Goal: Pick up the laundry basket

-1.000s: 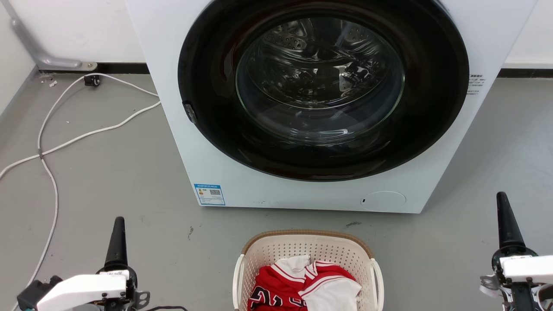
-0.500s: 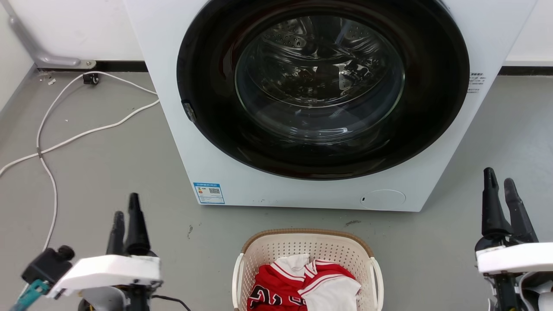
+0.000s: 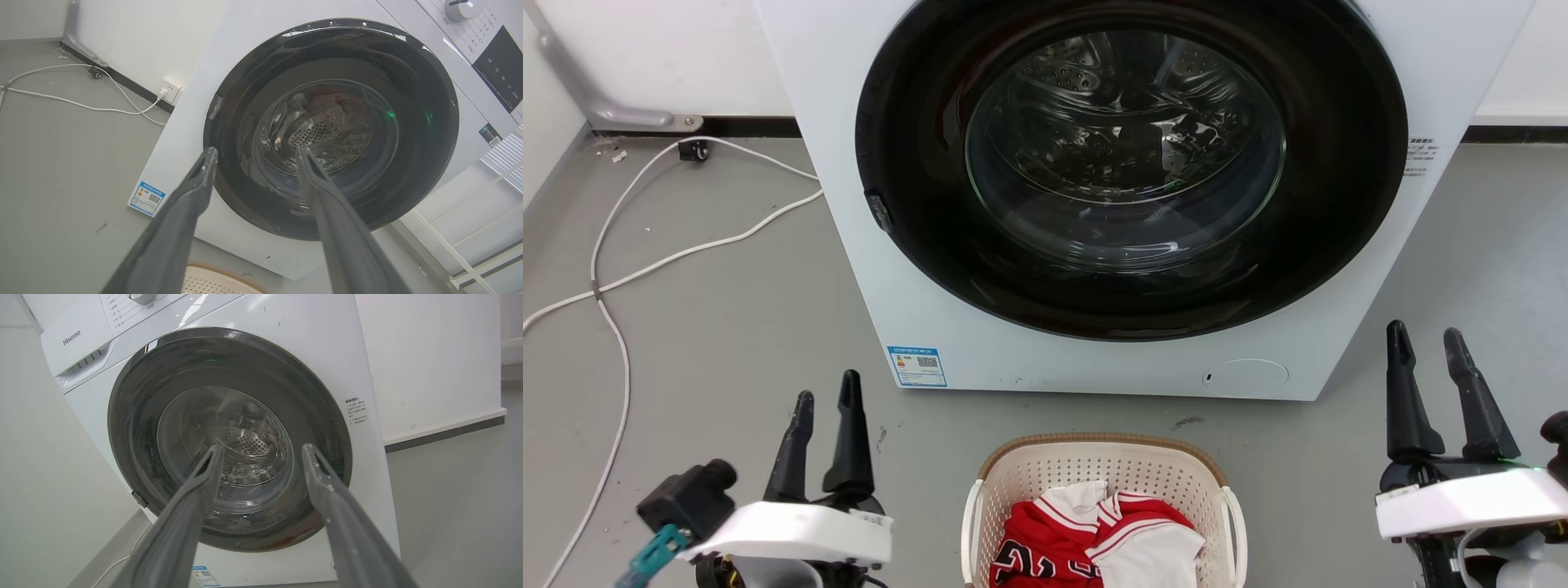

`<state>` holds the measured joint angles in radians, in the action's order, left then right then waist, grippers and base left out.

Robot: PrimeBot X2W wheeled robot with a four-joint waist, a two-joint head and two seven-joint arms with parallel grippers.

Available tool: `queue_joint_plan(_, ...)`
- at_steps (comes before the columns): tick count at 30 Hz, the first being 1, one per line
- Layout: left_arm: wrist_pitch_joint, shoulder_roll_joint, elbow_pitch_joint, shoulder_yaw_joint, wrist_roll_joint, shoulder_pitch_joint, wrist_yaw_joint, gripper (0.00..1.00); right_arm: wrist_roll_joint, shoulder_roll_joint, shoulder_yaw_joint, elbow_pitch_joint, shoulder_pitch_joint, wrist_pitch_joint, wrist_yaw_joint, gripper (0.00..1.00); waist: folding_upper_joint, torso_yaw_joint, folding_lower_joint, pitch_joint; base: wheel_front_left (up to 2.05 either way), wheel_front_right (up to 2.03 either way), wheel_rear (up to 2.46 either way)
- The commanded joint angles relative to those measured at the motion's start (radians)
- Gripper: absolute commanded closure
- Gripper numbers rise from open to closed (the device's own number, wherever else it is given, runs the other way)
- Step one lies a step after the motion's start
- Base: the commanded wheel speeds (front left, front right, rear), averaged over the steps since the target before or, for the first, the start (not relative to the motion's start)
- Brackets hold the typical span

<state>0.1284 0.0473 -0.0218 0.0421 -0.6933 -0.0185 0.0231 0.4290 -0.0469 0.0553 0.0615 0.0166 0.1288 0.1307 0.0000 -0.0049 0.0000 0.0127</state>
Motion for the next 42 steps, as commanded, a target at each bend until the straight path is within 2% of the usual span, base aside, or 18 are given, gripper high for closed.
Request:
queue_joint_plan(1, 0.012, 0.003, -0.015, 0.013, 0.051, -0.001, -0.006, 0.00, -0.032, -0.004, -0.004, 0.015, -0.005, 0.010, 0.000, 0.00, 0.0000, 0.000, 0.0000, 0.000, 0.00, 0.00, 0.00)
queue_joint_plan(6, 0.026, 0.003, -0.014, 0.067, 0.161, -0.002, -0.002, 0.00, -0.055, -0.004, -0.005, -0.010, -0.018, 0.024, 0.000, 0.00, 0.0000, -0.002, 0.0000, -0.001, 0.00, 0.00, 0.00)
queue_joint_plan(19, 0.057, 0.015, -0.025, 0.148, 0.375, -0.008, -0.047, 0.00, -0.171, -0.005, -0.027, -0.064, -0.035, 0.056, 0.000, 0.00, 0.0000, -0.008, 0.0000, -0.001, 0.00, 0.00, 0.00)
queue_joint_plan(25, 0.072, 0.033, -0.002, 0.187, 0.430, -0.020, -0.085, 0.00, -0.198, -0.005, -0.027, -0.103, -0.046, 0.070, 0.000, 0.00, 0.0000, -0.009, 0.0000, -0.002, 0.00, 0.00, 0.00)
queue_joint_plan(42, 0.104, 0.048, 0.053, 0.247, 0.559, -0.021, -0.127, 0.00, -0.355, -0.005, -0.052, -0.145, -0.064, 0.104, 0.000, 0.00, 0.0000, -0.012, 0.0000, 0.000, 0.00, 0.00, 0.00)
